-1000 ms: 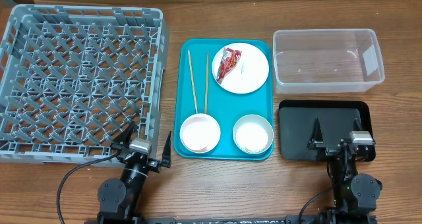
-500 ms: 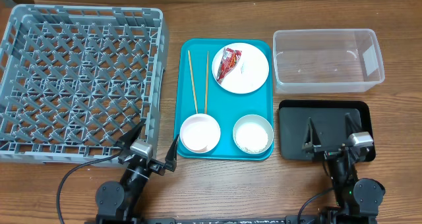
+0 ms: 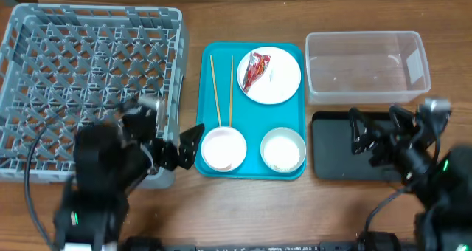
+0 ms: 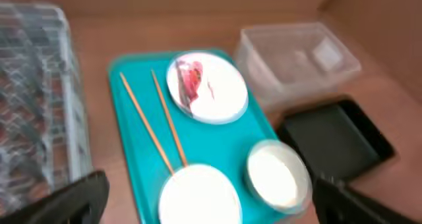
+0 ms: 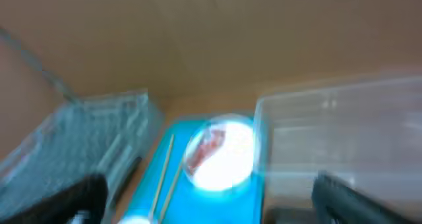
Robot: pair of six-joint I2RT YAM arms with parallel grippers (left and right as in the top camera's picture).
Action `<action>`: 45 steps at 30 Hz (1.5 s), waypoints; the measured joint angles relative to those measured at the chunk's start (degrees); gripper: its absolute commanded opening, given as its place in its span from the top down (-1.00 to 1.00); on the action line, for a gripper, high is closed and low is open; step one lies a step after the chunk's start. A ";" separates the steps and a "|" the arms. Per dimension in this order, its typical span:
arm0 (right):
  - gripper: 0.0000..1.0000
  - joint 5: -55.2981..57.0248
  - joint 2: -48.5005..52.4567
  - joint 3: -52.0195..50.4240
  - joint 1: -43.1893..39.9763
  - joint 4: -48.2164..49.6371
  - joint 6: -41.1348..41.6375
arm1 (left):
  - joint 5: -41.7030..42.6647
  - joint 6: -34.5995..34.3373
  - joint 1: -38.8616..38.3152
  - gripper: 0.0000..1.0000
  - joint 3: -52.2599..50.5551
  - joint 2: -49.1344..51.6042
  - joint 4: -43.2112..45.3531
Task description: Sort waste into correct bins and load items into the dishwasher
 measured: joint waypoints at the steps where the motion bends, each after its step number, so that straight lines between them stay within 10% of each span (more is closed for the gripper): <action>1: -1.00 -0.35 3.10 4.02 0.00 -3.04 0.00 | 0.66 0.02 -0.02 -1.00 4.90 4.22 -5.40; 7: -1.00 -3.56 18.36 21.70 0.00 -14.73 0.07 | 2.58 0.46 0.00 -1.00 27.80 23.54 -24.76; 18: -0.99 -9.53 30.95 22.95 7.04 -22.45 5.88 | 1.68 -3.61 0.00 -1.00 32.54 31.87 -32.17; 31: -0.14 12.81 53.42 22.95 45.03 -14.91 18.18 | -15.26 -9.66 0.00 -0.95 34.58 24.20 -32.85; 45: 0.14 16.24 67.36 22.95 48.39 -12.22 23.39 | -19.85 -10.32 0.00 -1.00 34.60 24.06 -35.58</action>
